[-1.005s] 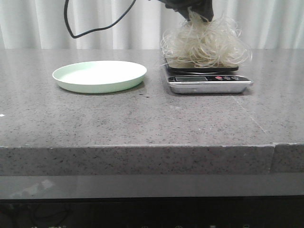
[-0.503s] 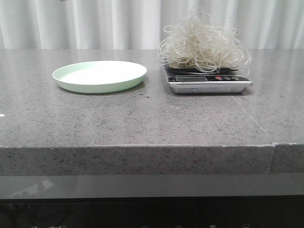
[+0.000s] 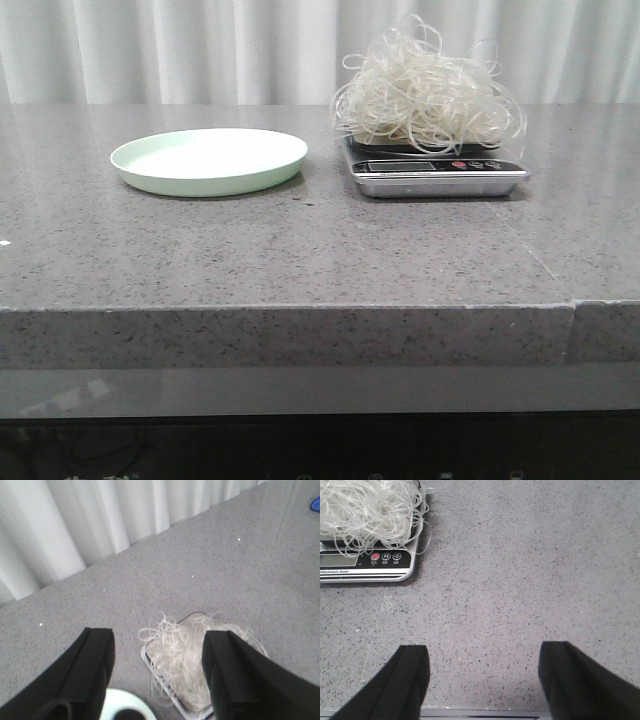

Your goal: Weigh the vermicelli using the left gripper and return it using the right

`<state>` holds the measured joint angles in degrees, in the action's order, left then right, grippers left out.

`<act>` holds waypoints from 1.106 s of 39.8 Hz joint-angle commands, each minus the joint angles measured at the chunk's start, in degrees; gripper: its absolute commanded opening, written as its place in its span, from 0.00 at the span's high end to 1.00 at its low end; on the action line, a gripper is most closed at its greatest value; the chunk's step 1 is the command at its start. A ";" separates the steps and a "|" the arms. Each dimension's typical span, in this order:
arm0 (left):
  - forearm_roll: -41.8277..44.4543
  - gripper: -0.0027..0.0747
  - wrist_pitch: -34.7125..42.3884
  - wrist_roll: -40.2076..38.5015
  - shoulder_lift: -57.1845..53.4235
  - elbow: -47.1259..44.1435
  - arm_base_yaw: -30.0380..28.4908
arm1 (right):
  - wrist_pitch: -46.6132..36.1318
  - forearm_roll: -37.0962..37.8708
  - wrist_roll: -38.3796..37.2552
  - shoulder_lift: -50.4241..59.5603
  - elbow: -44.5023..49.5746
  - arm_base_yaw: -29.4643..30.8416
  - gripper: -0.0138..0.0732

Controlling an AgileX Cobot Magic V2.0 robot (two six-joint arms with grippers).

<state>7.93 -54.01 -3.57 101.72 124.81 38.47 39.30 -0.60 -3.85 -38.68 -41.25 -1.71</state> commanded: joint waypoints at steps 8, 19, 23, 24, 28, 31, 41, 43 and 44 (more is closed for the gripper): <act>-0.11 0.35 16.37 -0.79 -19.97 -23.82 1.13 | -3.44 0.09 0.31 -0.38 -1.85 0.38 0.19; -0.11 0.36 23.42 -0.79 -38.31 -49.50 1.13 | -3.42 0.09 0.31 -0.38 -1.85 0.38 0.19; -0.40 0.36 23.47 -0.79 -44.29 -56.93 1.13 | -3.42 0.09 0.31 -0.38 -1.85 0.38 0.19; -0.70 0.36 23.47 -0.79 -45.97 -58.30 1.13 | -3.42 0.09 0.31 -0.38 -1.85 0.38 0.19; -2.14 0.36 23.36 -0.79 -51.99 -64.49 1.13 | -3.37 0.09 0.31 -0.38 -1.85 0.38 0.19; -3.15 0.36 23.35 -0.79 -56.07 -68.51 1.13 | -3.37 0.09 0.31 -0.38 -1.85 0.24 0.19; -3.50 0.36 21.87 -0.79 -68.03 -77.29 1.13 | -3.67 -4.47 4.91 -0.38 -1.92 -3.83 0.19; -3.50 0.36 21.73 -0.79 -69.34 -77.95 1.13 | -3.71 -5.00 5.81 -0.68 -2.19 -5.23 0.19; -3.60 0.36 21.64 -0.79 -69.78 -78.09 1.13 | -3.64 -5.01 5.91 -1.14 -2.48 -5.80 0.19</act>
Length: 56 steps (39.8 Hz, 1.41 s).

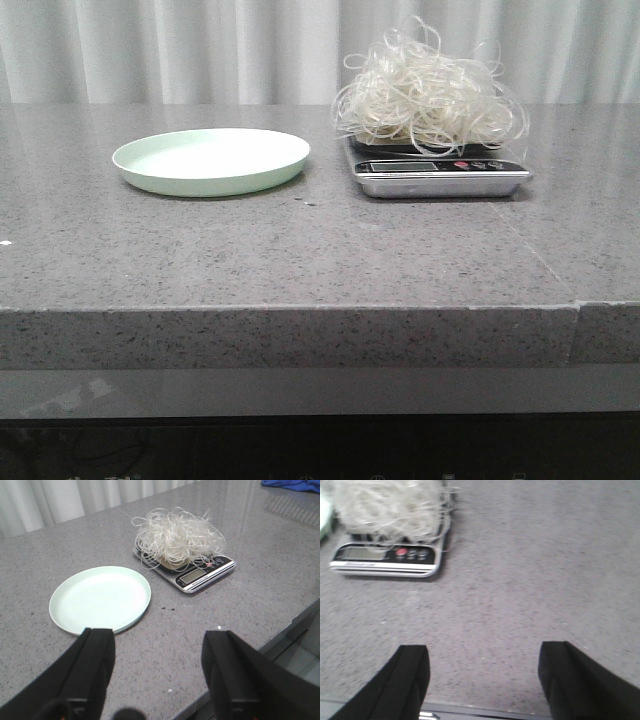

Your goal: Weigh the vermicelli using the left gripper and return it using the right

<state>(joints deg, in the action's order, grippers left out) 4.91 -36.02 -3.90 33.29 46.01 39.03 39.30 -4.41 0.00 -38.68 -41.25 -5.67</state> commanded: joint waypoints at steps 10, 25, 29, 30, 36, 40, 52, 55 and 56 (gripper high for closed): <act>-0.58 0.36 3.46 -0.46 -2.06 0.47 0.57 | -2.67 -1.19 3.07 -9.39 -9.98 -8.51 0.19; -0.58 0.36 3.46 -0.46 -2.06 0.47 0.57 | -5.15 -1.19 3.07 -28.57 -25.40 -16.66 0.19; -0.58 0.36 3.46 -0.46 -2.06 0.47 0.57 | -5.45 -1.07 3.12 -34.35 -30.04 -16.68 0.19; -0.58 0.36 3.46 -0.46 -2.06 0.47 0.57 | -5.45 -1.00 3.12 -35.46 -31.02 -16.68 0.19; -0.58 0.36 3.46 -0.46 -2.06 0.47 0.57 | -5.62 -0.92 3.53 -43.47 -38.42 -16.68 0.19; -0.58 0.36 3.46 -0.46 -2.06 0.47 0.57 | -5.62 -0.74 3.58 -48.30 -42.42 -16.68 0.19; -0.58 0.36 3.46 -0.46 -2.06 0.47 0.57 | -5.62 5.72 3.94 -59.71 -51.92 -16.68 0.19; -0.58 0.36 3.46 -0.46 -2.06 0.47 0.57 | -5.62 7.35 3.94 -61.34 -52.90 -16.68 0.19; -0.58 0.36 3.46 -0.46 -2.06 0.47 0.57 | -5.62 7.48 3.94 -61.93 -53.28 -16.68 0.19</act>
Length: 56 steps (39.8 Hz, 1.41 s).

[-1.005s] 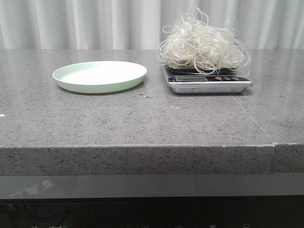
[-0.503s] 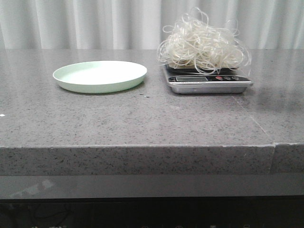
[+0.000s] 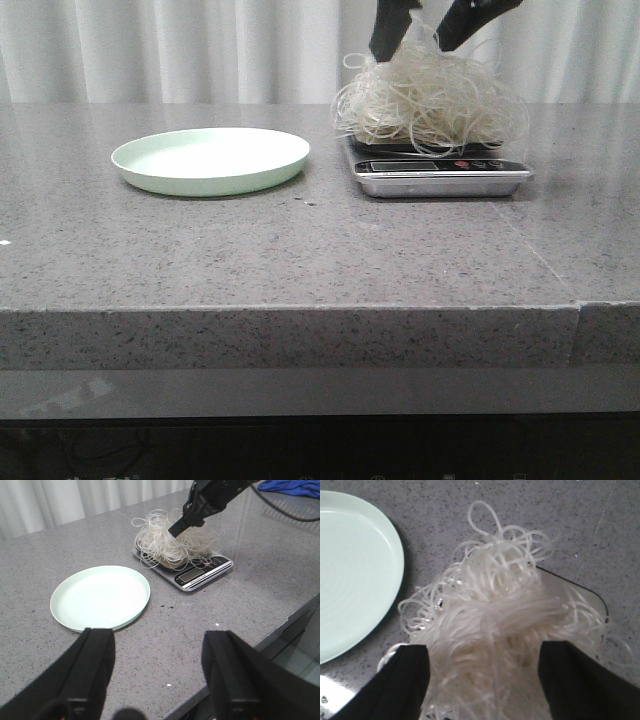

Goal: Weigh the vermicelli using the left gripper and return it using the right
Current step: 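Lower the right gripper onto the vermicelli on the scale and grasp it, then carry the vermicelli with the right gripper over the green plate and release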

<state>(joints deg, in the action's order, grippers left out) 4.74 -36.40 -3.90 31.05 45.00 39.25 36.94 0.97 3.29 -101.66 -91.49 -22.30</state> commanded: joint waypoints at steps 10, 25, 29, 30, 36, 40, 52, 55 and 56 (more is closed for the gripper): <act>-0.41 0.36 3.83 -0.46 0.18 1.48 0.36 | -3.65 2.18 0.66 -2.42 -3.75 -0.06 0.19; -0.41 0.36 3.83 -0.46 0.18 1.48 0.36 | -3.54 2.18 0.66 -2.58 -3.75 -0.06 0.58; -0.41 0.36 3.83 -0.46 0.18 1.48 0.36 | -3.47 2.18 0.66 -2.18 -3.75 -0.06 0.58; -0.41 0.36 3.83 -0.46 0.18 1.48 0.36 | -3.47 2.18 0.66 -2.07 -3.75 -0.06 0.58; -0.41 0.36 3.83 -0.46 0.18 1.48 0.36 | -3.44 2.18 0.66 -0.17 -4.58 -0.08 0.58; -0.41 0.36 3.83 -0.46 0.18 1.48 0.36 | -2.91 2.13 0.66 1.38 -6.15 -0.08 0.58; -0.41 0.36 3.83 -0.46 0.18 1.48 0.36 | -1.14 -1.44 0.66 3.49 -14.79 -0.49 0.58; -0.41 0.36 3.83 -0.46 0.18 1.48 0.36 | -1.29 -2.85 0.66 3.42 -17.46 -1.08 0.58; -0.41 0.36 3.83 -0.46 0.18 1.48 0.36 | -1.29 -3.07 0.66 3.29 -18.44 -1.51 0.58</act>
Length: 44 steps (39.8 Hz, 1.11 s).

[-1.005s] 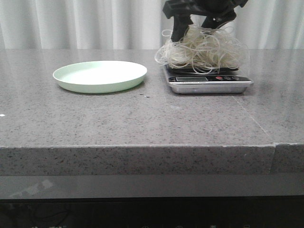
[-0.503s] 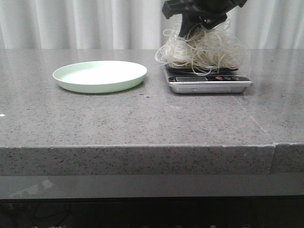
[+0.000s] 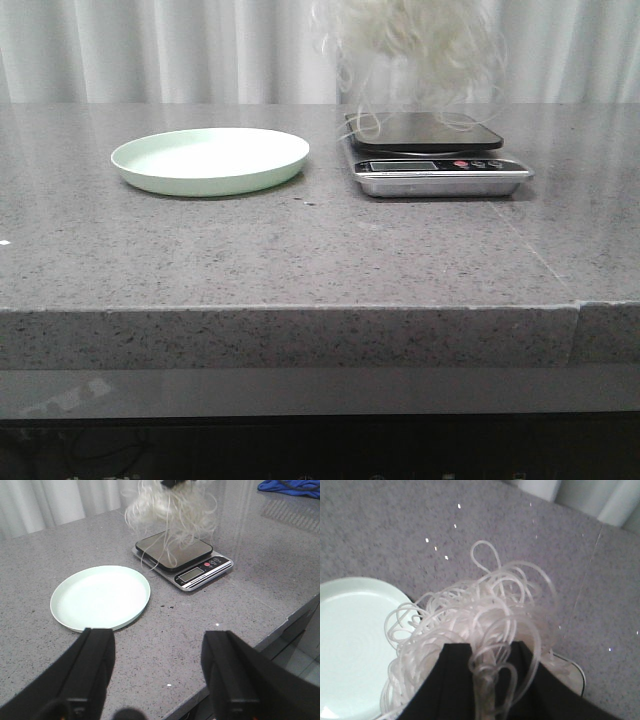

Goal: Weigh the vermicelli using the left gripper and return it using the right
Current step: 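Carry the vermicelli with the right gripper over the green plate and release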

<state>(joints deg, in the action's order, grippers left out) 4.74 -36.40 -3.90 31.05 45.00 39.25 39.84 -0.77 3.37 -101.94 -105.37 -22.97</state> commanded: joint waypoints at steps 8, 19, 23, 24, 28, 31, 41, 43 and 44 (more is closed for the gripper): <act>-0.41 0.36 3.83 -0.46 0.18 1.48 0.36 | -4.84 -1.90 0.57 1.25 -11.98 -5.04 0.58; -0.41 0.36 3.83 -0.46 0.18 1.48 0.36 | -4.73 -1.90 0.57 -7.27 -23.09 -12.10 0.58; -0.41 0.36 3.83 -0.46 0.18 1.48 0.36 | -3.51 -1.90 0.57 -9.86 -25.46 -13.29 0.58; -0.41 0.36 3.83 -0.46 0.18 1.48 0.36 | -3.30 -1.90 0.57 -10.50 -25.69 -13.32 0.58; -0.41 0.36 3.83 -0.46 0.18 1.48 0.36 | -3.10 -1.90 0.57 -12.33 -25.68 -13.38 0.58; -0.41 0.36 3.83 -0.46 0.18 1.48 0.36 | -2.57 -2.03 0.57 -13.86 -25.68 -13.38 0.58; -0.41 0.36 3.83 -0.46 0.18 1.48 0.36 | 2.33 -4.85 0.57 -17.81 -25.68 -14.22 0.57; -0.41 0.36 3.83 -0.46 0.18 1.48 0.36 | 3.09 -4.85 0.57 -18.40 -25.68 -14.45 0.55; -0.41 0.36 3.83 -0.46 0.18 1.48 0.36 | 3.25 -4.85 0.57 -18.77 -25.68 -14.58 0.54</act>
<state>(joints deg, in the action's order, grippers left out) 4.74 -36.40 -3.90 31.05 45.00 39.25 46.18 -4.76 3.50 -124.01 -128.67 -37.02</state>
